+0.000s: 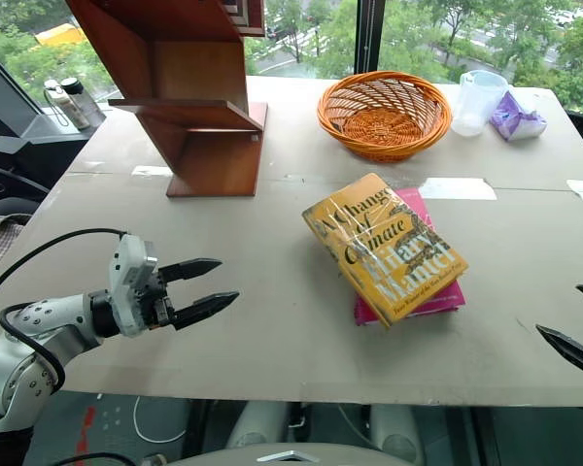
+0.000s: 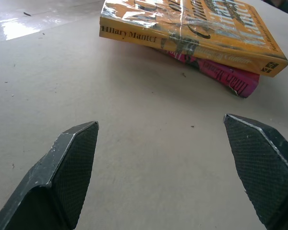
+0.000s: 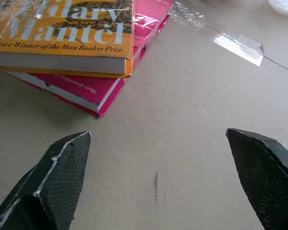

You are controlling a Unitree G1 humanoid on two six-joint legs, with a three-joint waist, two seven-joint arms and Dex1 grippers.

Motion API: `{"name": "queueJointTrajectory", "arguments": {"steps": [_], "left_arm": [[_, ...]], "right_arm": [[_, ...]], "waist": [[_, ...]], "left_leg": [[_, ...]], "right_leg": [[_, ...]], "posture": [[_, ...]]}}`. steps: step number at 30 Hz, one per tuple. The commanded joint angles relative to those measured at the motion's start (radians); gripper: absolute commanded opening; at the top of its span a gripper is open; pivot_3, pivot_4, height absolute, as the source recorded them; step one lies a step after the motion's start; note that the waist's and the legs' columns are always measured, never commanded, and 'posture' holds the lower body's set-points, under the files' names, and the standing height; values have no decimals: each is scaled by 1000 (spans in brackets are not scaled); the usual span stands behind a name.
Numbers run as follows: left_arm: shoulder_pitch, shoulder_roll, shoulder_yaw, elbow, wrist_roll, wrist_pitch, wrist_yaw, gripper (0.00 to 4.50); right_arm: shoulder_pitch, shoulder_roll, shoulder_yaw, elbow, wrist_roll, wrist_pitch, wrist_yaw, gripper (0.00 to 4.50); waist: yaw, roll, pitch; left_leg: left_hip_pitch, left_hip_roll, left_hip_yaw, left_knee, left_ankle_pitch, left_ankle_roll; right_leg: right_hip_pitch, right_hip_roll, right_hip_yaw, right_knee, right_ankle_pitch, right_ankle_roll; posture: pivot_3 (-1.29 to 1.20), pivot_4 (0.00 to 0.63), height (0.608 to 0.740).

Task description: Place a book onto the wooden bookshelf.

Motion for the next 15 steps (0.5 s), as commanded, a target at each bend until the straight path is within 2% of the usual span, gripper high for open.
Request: {"name": "queueJointTrajectory", "arguments": {"steps": [1, 5, 10, 13, 14, 15], "left_arm": [[-68, 1, 4, -7, -39, 20, 19, 4299], [-202, -22, -10, -25, -125, 79, 51, 4299], [-244, -7, -17, -70, -217, 128, 28, 4299], [-228, 17, -23, -96, -225, 131, 1, 4500], [-220, 23, -25, -103, -218, 128, -4, 4500], [-212, 27, -25, -108, -214, 123, -6, 4500]], "right_arm": [[-36, -11, 0, -69, 5, 43, -87, 4500], [-127, -132, 77, -284, 43, 300, -261, 4500], [-328, -252, 244, -300, 90, 525, -399, 4500], [-559, -292, 435, -196, 29, 637, -529, 3582], [-629, -299, 486, -162, 10, 667, -559, 3187], [-687, -307, 535, -131, -16, 691, -583, 2588]], "waist": [[0, 0, 0], [-1, 3, -1], [-1, 1, -1], [-2, -1, 0], [-3, -1, 0], [-2, -1, 0]], "left_leg": [[0, 0, 0, 0, 0, 0], [-1, 0, 0, 1, 0, 0], [-2, 0, 1, 1, 3, 4], [-5, -1, 2, 1, 3, 5], [-6, -1, 4, 1, 3, 5], [-5, -2, 5, 1, 3, 5]], "right_leg": [[0, 0, 0, 0, 0, 0], [-2, -2, -1, 1, 2, -2], [-2, 1, -3, 1, 4, -6], [-3, 4, -3, 0, 4, -6], [-6, 4, -3, 1, 4, -6], [-6, 4, -3, 1, 4, -6]], "posture": [[0, 150, 733], [0, 150, 733], [0, 150, 733], [0, 150, 733], [0, 150, 733], [0, 150, 733]]}}
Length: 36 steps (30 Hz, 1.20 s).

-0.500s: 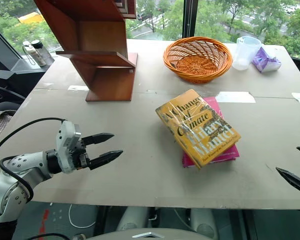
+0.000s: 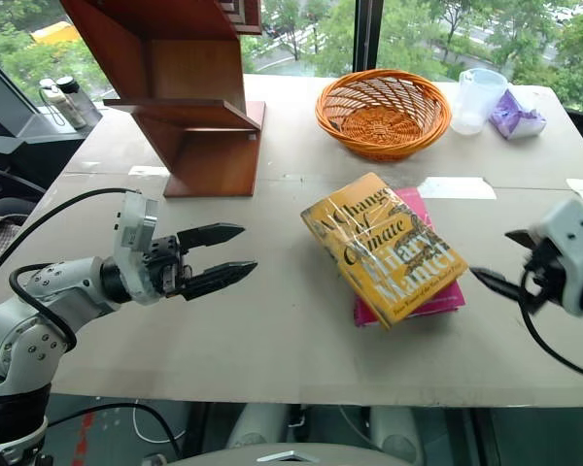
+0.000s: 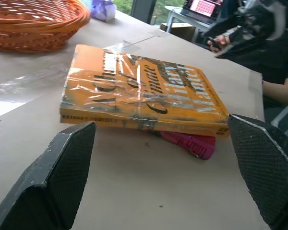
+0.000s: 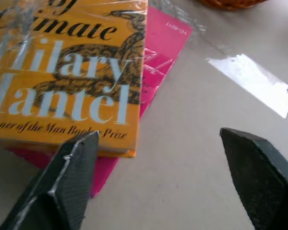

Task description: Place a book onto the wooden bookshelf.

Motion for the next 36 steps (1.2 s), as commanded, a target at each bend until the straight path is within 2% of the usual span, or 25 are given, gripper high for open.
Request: {"name": "queueJointTrajectory", "arguments": {"steps": [1, 2, 3, 5, 6, 14, 22, 27, 29, 32, 35, 36], "left_arm": [[17, 19, 9, -51, -13, -13, -16, 4500], [24, 18, 12, -54, -16, -16, -14, 4500], [29, 19, 12, -59, -14, -20, -14, 4500], [45, 21, 12, -66, -1, -33, -17, 4500], [50, 21, 12, -69, 1, -35, -16, 4500], [131, 22, 24, -66, 29, -72, -25, 4500], [200, 25, 4, -63, 80, -122, -49, 4500], [197, 24, -2, -39, 97, -134, -61, 4500], [189, 21, -17, -20, 117, -143, -62, 4500], [168, 0, -39, 2, 128, -136, -35, 4500], [136, -28, -61, 38, 122, -87, 23, 4500], [116, -41, -61, 52, 92, -50, 47, 4500]], "right_arm": [[-156, -35, 140, 97, -92, 76, -96, 2097], [-202, -44, 200, 127, -130, 80, -108, 1553], [-236, -50, 246, 150, -158, 84, -112, 1224], [-317, -18, 318, 186, -177, 89, -112, 173], [-346, -4, 341, 197, -180, 90, -108, 79], [-395, 57, 475, 210, -224, 55, -39, 79], [-420, 132, 512, 164, -231, 61, -18, 79], [-403, 155, 486, 146, -237, 51, -20, 79], [-373, 152, 444, 131, -240, 28, -22, 79], [-257, 172, 282, 111, -211, -114, 20, 79], [-72, 134, 85, 43, -109, -163, 200, 79], [-15, 135, 15, 23, -81, -188, 252, 307]], "waist": [[1, 0, 0], [3, 0, 0], [4, 0, 0], [5, 0, 0], [3, 0, 0], [1, 0, 0], [0, 0, 0], [2, 0, 0], [3, 0, 0], [8, 0, 0], [10, 0, 0], [13, 0, 0]], "left_leg": [[0, 0, 1, 0, 0, 0], [0, 0, 1, 0, 0, 0], [-1, 0, 1, 0, 0, 0], [-1, 0, 0, 0, 0, 0], [-2, 0, 0, 0, 0, 0], [-1, 1, 2, 0, 0, 0], [-1, 1, 2, 0, 0, 0], [-1, 1, 2, 0, 0, 0], [-1, 1, 2, 0, 0, 0], [-1, 1, 2, 0, 0, 0], [-1, 1, 2, 0, 0, 0], [-1, 1, 2, 0, 0, 0]], "right_leg": [[-1, 0, 0, 0, 0, 0], [-1, 0, 1, 0, 0, 0], [-1, 0, 0, 0, 0, 0], [-1, 0, -1, 0, 0, 0], [-2, 0, -1, 0, 0, 0], [-2, 1, 0, 1, 0, 1], [-2, 1, 0, 1, 0, 1], [-2, 1, 0, 2, 0, 0], [-2, 1, 0, 2, 0, 0], [-2, 1, -1, 1, 0, 0], [-1, 1, 0, 1, 0, 1], [-1, 1, 0, 1, 0, 1]], "posture": [[0, 150, 733], [0, 150, 733], [0, 150, 733], [0, 150, 733], [0, 150, 733], [0, 150, 733], [0, 150, 733], [0, 150, 733], [0, 150, 733], [0, 150, 733], [0, 150, 733], [0, 150, 733]]}}
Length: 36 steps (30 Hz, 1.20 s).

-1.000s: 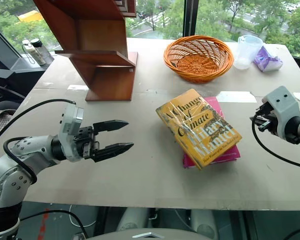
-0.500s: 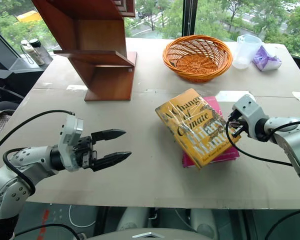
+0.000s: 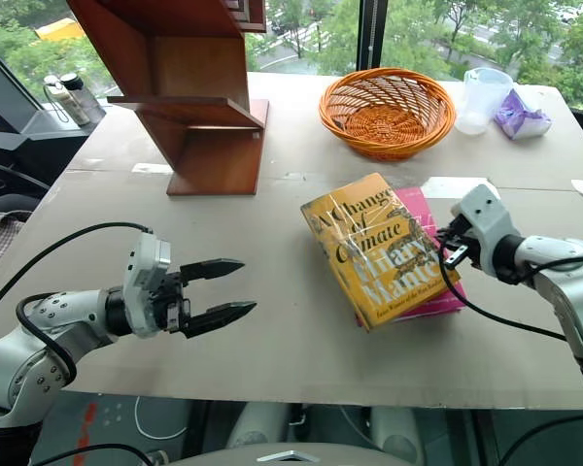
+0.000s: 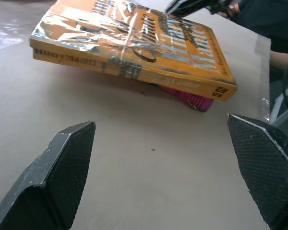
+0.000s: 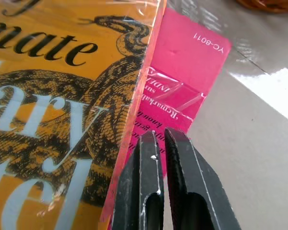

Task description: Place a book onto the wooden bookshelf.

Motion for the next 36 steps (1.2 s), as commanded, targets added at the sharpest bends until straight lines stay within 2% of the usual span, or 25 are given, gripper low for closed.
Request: {"name": "queueJointTrajectory", "arguments": {"steps": [1, 2, 4, 6, 10, 13, 18, 21, 26, 36], "left_arm": [[-64, -31, -9, 33, -59, 119, 98, 4500], [-83, -32, -13, 41, -70, 161, 125, 4500], [-140, -46, -6, 78, -165, 277, 152, 4500], [-209, -65, -12, 129, -244, 410, 204, 4500], [-319, -115, -10, 232, -349, 614, 310, 4500], [-411, -207, 7, 351, -438, 792, 435, 4500], [-523, -382, 81, 548, -484, 925, 625, 4500], [-585, -484, 156, 647, -497, 933, 729, 4500], [-624, -614, 212, 694, -508, 931, 847, 4500], [-647, -785, 251, 700, -498, 879, 988, 4500]], "right_arm": [[178, -23, -284, -106, 118, -105, 206, 575], [213, -16, -338, -112, 149, -112, 233, 869], [301, -8, -458, -135, 226, -133, 334, 1806], [345, -9, -534, -156, 295, -139, 401, 2604], [334, -11, -580, -171, 387, -148, 413, 4480], [318, -18, -571, -150, 395, -189, 438, 4480], [313, -26, -548, -153, 406, -217, 458, 4480], [300, -25, -561, -149, 445, -214, 456, 4480], [291, -47, -565, -111, 466, -220, 480, 4480], [193, -78, -453, -39, 457, -245, 488, 4480]], "waist": [[6, 0, 0], [4, 0, 0], [-4, 0, 0], [-9, 0, 0], [-15, -1, 0], [-9, -1, 0], [-5, -2, 1], [-5, -3, 1], [-7, -4, 1], [-4, -4, 1]], "left_leg": [[0, 0, 0, 0, 0, 0], [1, 0, -2, 0, 0, 0], [2, 1, -2, 1, 0, 0], [6, 1, -3, 1, 0, 0], [18, 2, -4, 1, 0, 0], [18, 1, -4, 1, 0, 0], [16, 0, -5, 0, 0, 0], [16, -1, -5, 0, 0, 0], [16, -1, -5, 1, 0, 0], [16, -2, -5, 1, 0, 0]], "right_leg": [[0, 0, 0, 0, 0, 0], [1, 1, -1, 0, 0, 1], [2, 2, -1, 0, 0, 8], [6, 3, -1, 1, -1, 7], [16, 3, 0, 1, -2, 5], [16, 2, 0, 1, -2, 5], [16, 1, 0, 1, -2, 4], [16, 1, 0, 1, -2, 4], [17, 1, 1, 1, 0, 1], [17, 0, 0, 1, 0, 0]], "posture": [[0, 150, 733], [0, 150, 733], [0, 150, 733], [0, 150, 733], [0, 150, 733], [0, 150, 733], [0, 150, 733], [0, 150, 733], [0, 150, 733], [0, 150, 733]]}}
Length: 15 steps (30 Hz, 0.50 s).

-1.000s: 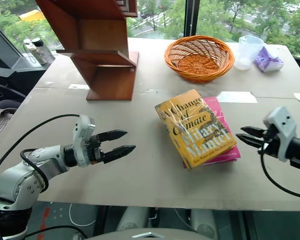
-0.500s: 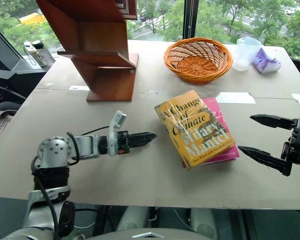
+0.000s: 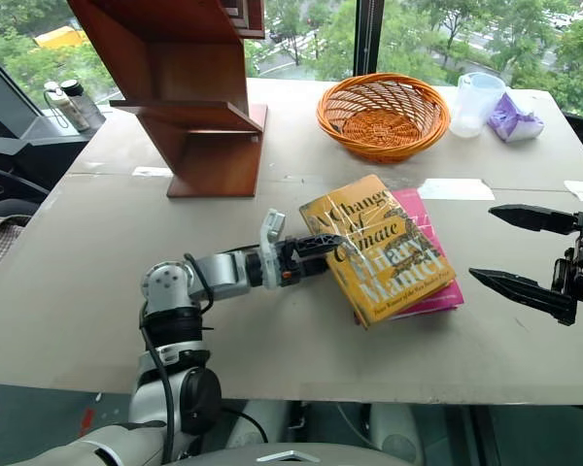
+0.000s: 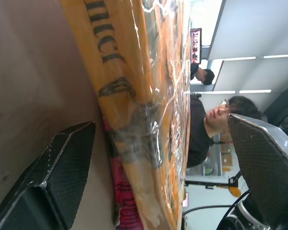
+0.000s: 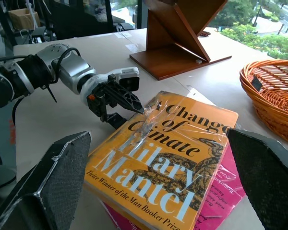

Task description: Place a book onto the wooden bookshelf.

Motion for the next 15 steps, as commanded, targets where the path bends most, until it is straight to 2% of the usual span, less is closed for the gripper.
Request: {"name": "queueJointTrajectory", "arguments": {"steps": [1, 4, 8, 9, 11, 12, 15], "left_arm": [[-19, -37, 14, -2, -24, -25, 21, 4500], [-2, -51, 8, -15, -28, -24, 13, 3669], [-7, -56, 25, -14, -52, -23, 17, 1744], [-10, -51, 27, -14, -55, -23, 16, 1137], [-16, -37, 30, -17, -63, -24, 12, 326], [-19, -29, 30, -23, -67, -26, 8, 191], [-20, -6, 30, -47, -88, -27, -8, 188]], "right_arm": [[-12, -17, 9, -16, 15, -7, 12, 4480], [-15, -8, 29, -10, 10, -13, 6, 4500], [-26, -1, 57, -11, 5, -20, -8, 4500], [-31, 0, 63, -12, 6, -21, -12, 4500], [-41, 0, 74, -14, 10, -20, -20, 4500], [-44, 0, 76, -12, 11, -21, -20, 4500], [-44, 1, 82, -2, 4, -27, -8, 4500]], "waist": [[1, 0, 0], [0, 0, 0], [-1, 0, 0], [-1, 0, 0], [-1, 0, 0], [-2, 0, 0], [-2, 0, 0]], "left_leg": [[0, 0, 0, 0, 0, 0], [0, 0, 0, 0, 0, 0], [0, 0, 0, 0, 0, 0], [0, 0, 0, 0, 0, 0], [0, 0, 0, 0, 0, 0], [0, 0, 0, 0, 0, 0], [0, 0, 0, 0, 0, 0]], "right_leg": [[0, 0, 0, 0, 0, 0], [0, 0, 0, 0, 0, 0], [0, 0, 0, 0, 0, 0], [0, 0, 0, 0, 0, 0], [0, 0, 0, 0, 0, 0], [0, 0, 0, 0, 0, 0], [0, 0, 0, 0, 0, 0]], "posture": [[0, 150, 733], [0, 150, 733], [0, 150, 733], [0, 150, 733], [0, 150, 733], [0, 150, 733], [0, 150, 733]]}}
